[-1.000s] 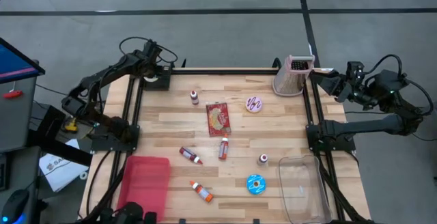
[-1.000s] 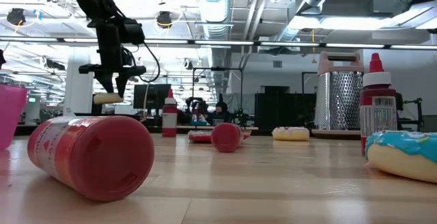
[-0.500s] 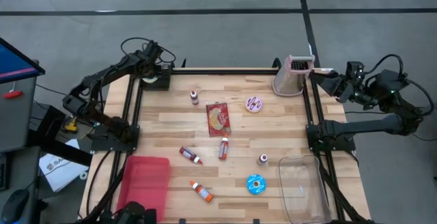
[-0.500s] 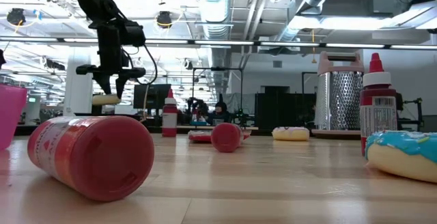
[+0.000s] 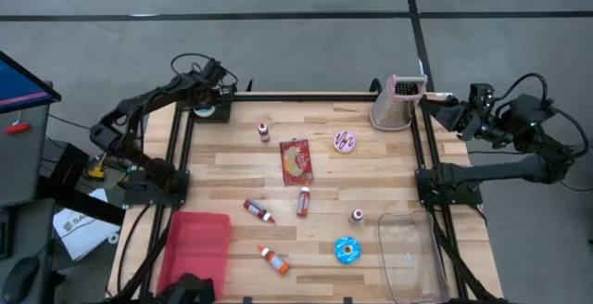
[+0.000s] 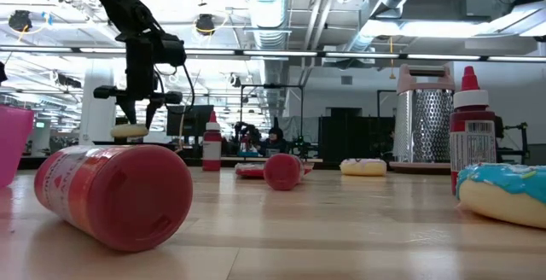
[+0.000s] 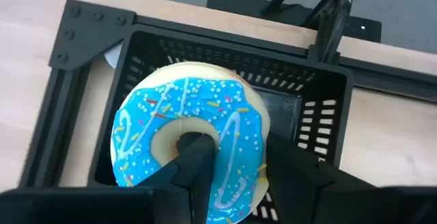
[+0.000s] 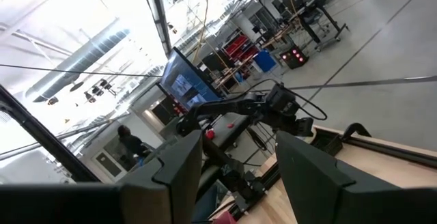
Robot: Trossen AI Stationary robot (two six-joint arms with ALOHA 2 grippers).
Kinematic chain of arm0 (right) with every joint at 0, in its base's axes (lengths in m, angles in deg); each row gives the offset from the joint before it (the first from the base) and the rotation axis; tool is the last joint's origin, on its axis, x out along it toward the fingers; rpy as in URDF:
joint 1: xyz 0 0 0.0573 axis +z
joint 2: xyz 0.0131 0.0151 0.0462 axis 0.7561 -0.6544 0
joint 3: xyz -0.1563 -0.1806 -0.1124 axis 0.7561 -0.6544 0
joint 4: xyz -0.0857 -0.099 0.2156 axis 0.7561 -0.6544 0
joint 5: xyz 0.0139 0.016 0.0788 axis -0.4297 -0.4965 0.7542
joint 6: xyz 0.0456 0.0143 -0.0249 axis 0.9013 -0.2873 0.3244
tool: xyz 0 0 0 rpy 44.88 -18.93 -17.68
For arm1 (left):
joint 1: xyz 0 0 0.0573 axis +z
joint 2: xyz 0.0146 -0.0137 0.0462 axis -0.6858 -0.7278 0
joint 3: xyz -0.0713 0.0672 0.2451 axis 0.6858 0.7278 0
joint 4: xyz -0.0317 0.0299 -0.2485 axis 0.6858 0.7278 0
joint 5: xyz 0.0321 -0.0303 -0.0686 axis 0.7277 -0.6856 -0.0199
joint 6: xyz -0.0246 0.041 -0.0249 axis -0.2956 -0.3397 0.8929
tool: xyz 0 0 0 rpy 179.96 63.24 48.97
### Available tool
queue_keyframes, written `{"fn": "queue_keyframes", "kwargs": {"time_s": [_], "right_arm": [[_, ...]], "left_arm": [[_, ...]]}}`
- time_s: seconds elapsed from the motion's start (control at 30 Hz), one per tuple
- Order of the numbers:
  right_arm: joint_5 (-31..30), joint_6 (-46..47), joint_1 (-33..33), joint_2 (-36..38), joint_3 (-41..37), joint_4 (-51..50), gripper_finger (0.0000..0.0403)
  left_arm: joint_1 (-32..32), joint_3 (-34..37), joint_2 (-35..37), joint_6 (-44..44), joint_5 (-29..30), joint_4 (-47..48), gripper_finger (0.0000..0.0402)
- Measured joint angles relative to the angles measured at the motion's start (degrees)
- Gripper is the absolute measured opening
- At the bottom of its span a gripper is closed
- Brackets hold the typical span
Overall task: Pick & Place Food Item
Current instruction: Put the top blue donut into the black bin
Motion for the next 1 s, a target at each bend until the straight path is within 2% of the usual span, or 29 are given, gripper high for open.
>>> {"fn": "queue_keyframes", "kwargs": {"time_s": [0.23,0.63,1.0], "right_arm": [[0.1,-0.3,0.0,0.0,0.0,-0.1,0.0179],[1.5,-0.5,0.0,0.0,0.0,-0.1,0.0179],[1.5,-0.5,0.0,0.0,0.0,-0.1,0.0179]], "left_arm": [[0.0,0.0,-1.6,3.4,2.2,-1.3,0.0123],[0.4,0.0,-4.5,5.3,1.9,-2.1,0.0124],[0.7,0.0,-4.9,5.3,2.2,-3.1,0.0162]]}}
